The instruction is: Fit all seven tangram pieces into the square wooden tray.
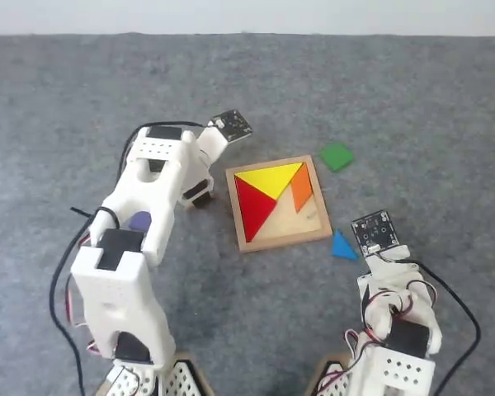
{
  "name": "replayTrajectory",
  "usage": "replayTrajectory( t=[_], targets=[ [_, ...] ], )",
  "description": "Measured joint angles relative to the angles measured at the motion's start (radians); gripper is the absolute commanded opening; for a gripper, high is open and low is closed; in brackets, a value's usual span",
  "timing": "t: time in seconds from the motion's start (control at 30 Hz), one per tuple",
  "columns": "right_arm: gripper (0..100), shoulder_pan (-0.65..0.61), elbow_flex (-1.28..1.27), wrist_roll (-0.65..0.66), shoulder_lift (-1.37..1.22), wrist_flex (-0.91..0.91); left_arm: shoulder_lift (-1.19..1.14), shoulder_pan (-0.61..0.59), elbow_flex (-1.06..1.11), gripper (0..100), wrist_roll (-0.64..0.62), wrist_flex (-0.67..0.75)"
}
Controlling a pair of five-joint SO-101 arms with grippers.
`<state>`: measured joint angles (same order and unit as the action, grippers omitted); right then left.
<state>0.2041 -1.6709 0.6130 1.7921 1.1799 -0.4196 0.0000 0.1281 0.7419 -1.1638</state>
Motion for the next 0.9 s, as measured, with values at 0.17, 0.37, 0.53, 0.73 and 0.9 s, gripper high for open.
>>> replayTrajectory(
  t=[0.17, 0.37, 0.53, 0.73, 0.9],
  targets=[
    [0.9, 0.0, 0.0, 0.0, 0.0, 0.0, 0.0, 0.009, 0.011, 15, 0.0, 0.003],
    [0.9, 0.0, 0.0, 0.0, 0.0, 0.0, 0.003, 0.017, 0.031, 9, 0.0, 0.011],
    [0.9, 0.0, 0.0, 0.0, 0.0, 0.0, 0.003, 0.021, 0.02, 8, -0.017, -0.014],
    [0.9, 0.0, 0.0, 0.0, 0.0, 0.0, 0.002, 0.028, -0.075, 6, -0.087, -0.129],
    [0.9, 0.0, 0.0, 0.0, 0.0, 0.0, 0.002, 0.026, -0.138, 5, -0.133, -0.221]
  ],
)
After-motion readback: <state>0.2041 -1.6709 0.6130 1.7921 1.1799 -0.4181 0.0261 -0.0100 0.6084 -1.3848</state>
